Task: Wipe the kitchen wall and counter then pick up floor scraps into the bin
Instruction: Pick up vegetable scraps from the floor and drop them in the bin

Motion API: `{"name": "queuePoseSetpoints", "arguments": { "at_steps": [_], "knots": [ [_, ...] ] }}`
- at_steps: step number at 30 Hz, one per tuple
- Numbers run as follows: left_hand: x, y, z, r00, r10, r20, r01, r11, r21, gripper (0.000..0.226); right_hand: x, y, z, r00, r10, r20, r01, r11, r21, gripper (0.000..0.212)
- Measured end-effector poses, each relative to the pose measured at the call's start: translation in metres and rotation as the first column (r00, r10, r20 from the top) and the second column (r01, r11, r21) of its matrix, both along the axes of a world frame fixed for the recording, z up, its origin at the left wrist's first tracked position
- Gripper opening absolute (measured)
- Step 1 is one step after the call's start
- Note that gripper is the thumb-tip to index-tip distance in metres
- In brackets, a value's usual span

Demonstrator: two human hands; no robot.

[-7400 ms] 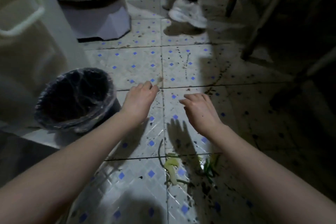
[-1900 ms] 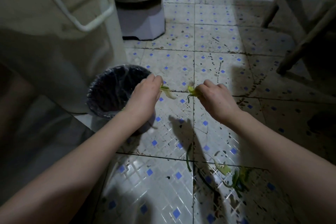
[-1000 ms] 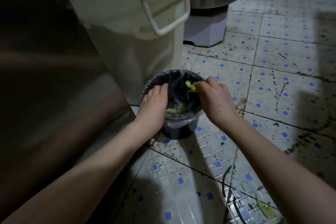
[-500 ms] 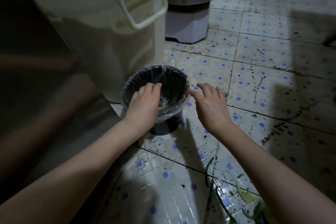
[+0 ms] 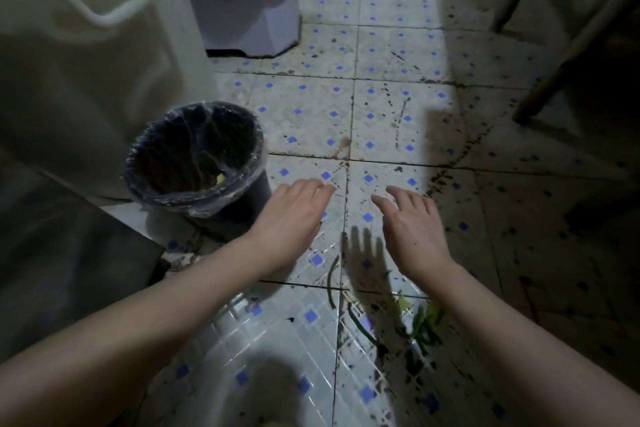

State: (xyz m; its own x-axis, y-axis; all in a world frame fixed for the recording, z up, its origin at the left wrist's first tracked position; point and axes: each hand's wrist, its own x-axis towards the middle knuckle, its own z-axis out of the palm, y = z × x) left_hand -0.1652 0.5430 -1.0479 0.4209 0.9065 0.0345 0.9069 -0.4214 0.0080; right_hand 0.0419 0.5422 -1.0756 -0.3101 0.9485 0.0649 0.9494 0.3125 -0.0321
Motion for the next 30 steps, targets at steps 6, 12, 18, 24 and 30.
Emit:
{"name": "queuePoseSetpoints", "arguments": {
  "at_steps": [6, 12, 18, 24, 30],
  "knots": [
    [0.024, -0.011, -0.053, 0.994, -0.09, -0.064, 0.079, 0.984, -0.161, 0.05, 0.038, -0.027, -0.019, 0.996, -0.084, 0.02, 0.086, 0.99, -0.115, 0.064],
    [0.024, -0.023, -0.096, 0.981, -0.168, -0.101, 0.129, 0.94, -0.315, 0.062, 0.069, -0.049, -0.036, 0.978, -0.198, -0.071, 0.178, 0.958, -0.226, 0.065],
    [0.026, -0.03, -0.117, 0.931, -0.344, -0.12, 0.278, 0.884, -0.377, 0.06, 0.089, -0.065, -0.06, 0.994, -0.104, -0.03, 0.091, 0.953, -0.288, 0.033],
    [0.03, -0.028, -0.125, 0.888, -0.416, -0.198, 0.319, 0.865, -0.387, 0.058, 0.089, -0.062, -0.064, 0.971, -0.188, -0.15, 0.132, 0.938, -0.322, 0.047],
    [0.034, -0.027, -0.13, 0.862, -0.44, -0.251, 0.326, 0.862, -0.388, 0.052, 0.084, -0.065, -0.066, 0.949, -0.212, -0.234, 0.124, 0.932, -0.341, 0.026]
  ]
}}
